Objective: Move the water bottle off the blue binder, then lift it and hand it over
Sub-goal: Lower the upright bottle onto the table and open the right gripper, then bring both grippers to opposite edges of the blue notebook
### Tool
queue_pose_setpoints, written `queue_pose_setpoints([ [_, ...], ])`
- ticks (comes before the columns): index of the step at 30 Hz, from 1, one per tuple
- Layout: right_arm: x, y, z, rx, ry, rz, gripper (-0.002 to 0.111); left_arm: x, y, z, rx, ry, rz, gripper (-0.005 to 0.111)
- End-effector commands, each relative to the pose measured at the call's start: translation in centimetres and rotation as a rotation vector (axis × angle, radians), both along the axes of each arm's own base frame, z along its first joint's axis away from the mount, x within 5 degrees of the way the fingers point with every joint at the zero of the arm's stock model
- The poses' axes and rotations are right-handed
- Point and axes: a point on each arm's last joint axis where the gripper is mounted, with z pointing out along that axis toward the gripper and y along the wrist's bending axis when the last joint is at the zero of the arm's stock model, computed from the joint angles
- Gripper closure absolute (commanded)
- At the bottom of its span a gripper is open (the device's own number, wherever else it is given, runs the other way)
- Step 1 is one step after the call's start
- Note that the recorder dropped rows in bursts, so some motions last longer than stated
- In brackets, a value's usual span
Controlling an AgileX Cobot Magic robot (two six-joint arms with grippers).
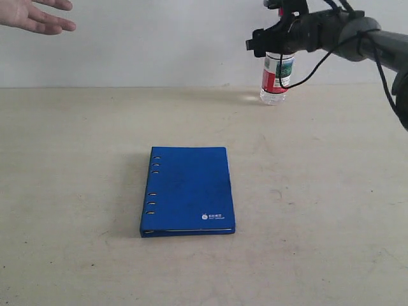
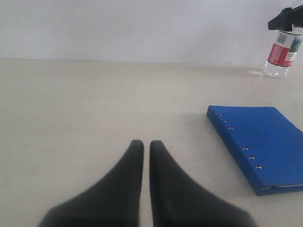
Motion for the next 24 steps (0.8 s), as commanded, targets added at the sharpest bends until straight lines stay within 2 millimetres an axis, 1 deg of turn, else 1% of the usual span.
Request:
queue_pose_setpoints([
  [1, -1.6, 0.7, 4.5, -0.113, 0.021, 0.058, 0.031, 0.0, 0.0, 0.2, -0.015, -0.017, 0.003, 0.102],
  [3, -2.3, 1.0, 5.8, -0.151, 0.046, 0.08, 0.031, 0.0, 0.0, 0.2, -0.015, -0.017, 0.003, 0.102],
  [5, -3.1, 0.8, 7.2, -0.204, 0.067, 0.102, 0.031, 0.0, 0.0, 0.2, -0.015, -0.017, 0.003, 0.102],
  [10, -4.9, 0.3, 11.4, -0.208, 0.068, 0.095, 0.031, 0.0, 0.0, 0.2, -0.015, -0.017, 0.003, 0.102],
  [14, -7.1, -0.2, 15.1, -0.21, 0.089, 0.088, 0.031, 0.0, 0.0, 0.2, -0.015, -0.017, 0.003, 0.102],
  [16, -8.5, -0.6, 16.4, -0.213, 0.149, 0.086, 0.031, 0.0, 0.0, 0.2, -0.015, -0.017, 0.003, 0.102],
  [18, -10.1, -0.9, 16.9, -0.221, 0.267, 0.089, 0.032, 0.0, 0.0, 0.2, -0.015, -0.017, 0.003, 0.102],
  [19, -10.8, -1.0, 16.7, -0.223, 0.342, 0.093, 0.033, 0.0, 0.0, 0.2, -0.015, -0.017, 0.003, 0.102],
  [21, -12.0, -1.0, 16.0, -0.211, 0.493, 0.113, 0.041, 0.0, 0.0, 0.2, -0.015, -0.017, 0.003, 0.102],
  [22, -12.0, -0.3, 15.4, -0.159, 0.515, 0.155, 0.054, 0.0, 0.0, 0.2, -0.015, -0.017, 0.003, 0.102],
  [23, -12.0, 0.0, 15.0, -0.115, 0.536, 0.17, 0.061, 0.0, 0.0, 0.2, -0.015, -0.017, 0.003, 0.102],
  [24, -12.4, 1.3, 14.2, 0.021, 0.591, 0.237, 0.08, 0.0, 0.0, 0.2, -0.015, -0.017, 0.003, 0.102],
])
